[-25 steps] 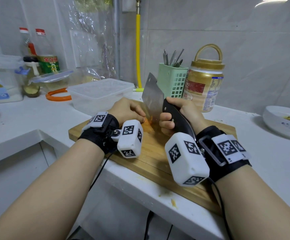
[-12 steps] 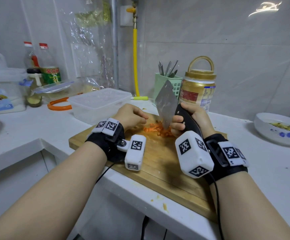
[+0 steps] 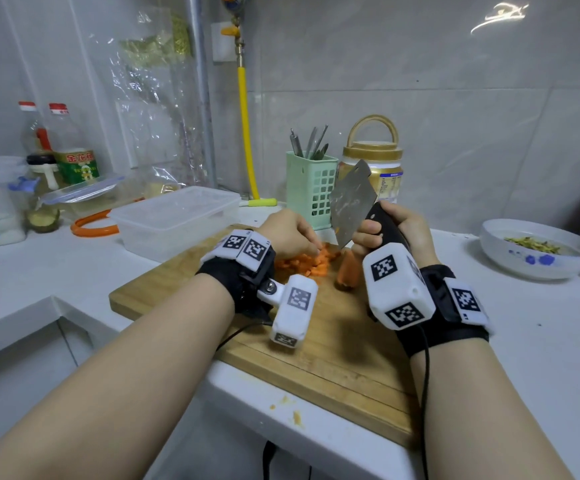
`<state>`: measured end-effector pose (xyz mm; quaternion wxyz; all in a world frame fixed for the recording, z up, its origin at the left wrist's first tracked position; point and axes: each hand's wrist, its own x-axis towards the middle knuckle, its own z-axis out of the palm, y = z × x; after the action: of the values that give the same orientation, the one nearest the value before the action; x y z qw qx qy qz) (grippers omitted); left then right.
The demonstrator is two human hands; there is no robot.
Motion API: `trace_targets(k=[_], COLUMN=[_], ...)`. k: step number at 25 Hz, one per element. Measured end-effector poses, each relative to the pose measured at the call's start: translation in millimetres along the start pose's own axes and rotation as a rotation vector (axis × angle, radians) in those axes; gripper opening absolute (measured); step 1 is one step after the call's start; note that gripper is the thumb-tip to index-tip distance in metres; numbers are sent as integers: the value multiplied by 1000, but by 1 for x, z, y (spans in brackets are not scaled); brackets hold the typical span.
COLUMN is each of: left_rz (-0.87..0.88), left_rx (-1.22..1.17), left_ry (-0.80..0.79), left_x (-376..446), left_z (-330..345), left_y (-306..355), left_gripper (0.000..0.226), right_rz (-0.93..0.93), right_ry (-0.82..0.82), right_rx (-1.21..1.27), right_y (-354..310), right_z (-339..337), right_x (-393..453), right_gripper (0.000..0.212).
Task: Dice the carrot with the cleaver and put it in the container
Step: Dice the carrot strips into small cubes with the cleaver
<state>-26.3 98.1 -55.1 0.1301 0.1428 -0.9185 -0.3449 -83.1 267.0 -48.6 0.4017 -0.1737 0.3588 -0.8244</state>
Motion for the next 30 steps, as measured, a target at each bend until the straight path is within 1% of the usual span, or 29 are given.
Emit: trace_targets(k=[2, 3, 4, 6, 8, 10, 13, 16, 18, 20, 24, 28, 30], left_rz=[-14, -20, -25, -44, -46, -36, -28, -73, -143, -178, -266, -339, -354], left_rx=[6, 37, 93, 227, 341, 422, 459, 389, 260, 121, -159, -292, -318], left_ry=[-54, -78, -95, -114, -129, -132, -102, -24, 19, 92, 242, 316, 324], left_x=[1, 2, 3, 5, 9, 13, 14, 14, 12, 7, -3, -24, -32], left_z=[9, 14, 18, 29, 39, 46, 48, 37, 22, 0, -46, -69, -73], left_y=[11, 17, 23, 33, 40, 44, 46, 35, 23, 11, -25, -55, -65], left_gripper=[12, 19, 27, 35, 35, 31, 27, 27, 30, 33, 32, 32, 32], right_rz=[-21, -31, -38, -50, -54, -51, -48, -60, -57, -39, 39, 192, 258], right_ry=[15, 27, 39, 60, 67, 67, 60, 36, 10, -9, -28, -78, -113], right_rx=[37, 52, 63, 70, 75, 92, 98, 125, 129, 99, 32, -41, -97], right_y=[-3, -5, -6, -9, -10, -10, -8, -5, -3, -1, 11, 35, 49], right_z=[-4, -7, -9, -12, -13, -14, -14, -13, -10, -4, 8, 29, 37], right_x=[0, 0, 0, 0, -2, -2, -3, -3, -2, -1, 4, 11, 13], right_gripper=[22, 26, 31, 36, 36, 36, 36, 39, 40, 39, 36, 35, 42])
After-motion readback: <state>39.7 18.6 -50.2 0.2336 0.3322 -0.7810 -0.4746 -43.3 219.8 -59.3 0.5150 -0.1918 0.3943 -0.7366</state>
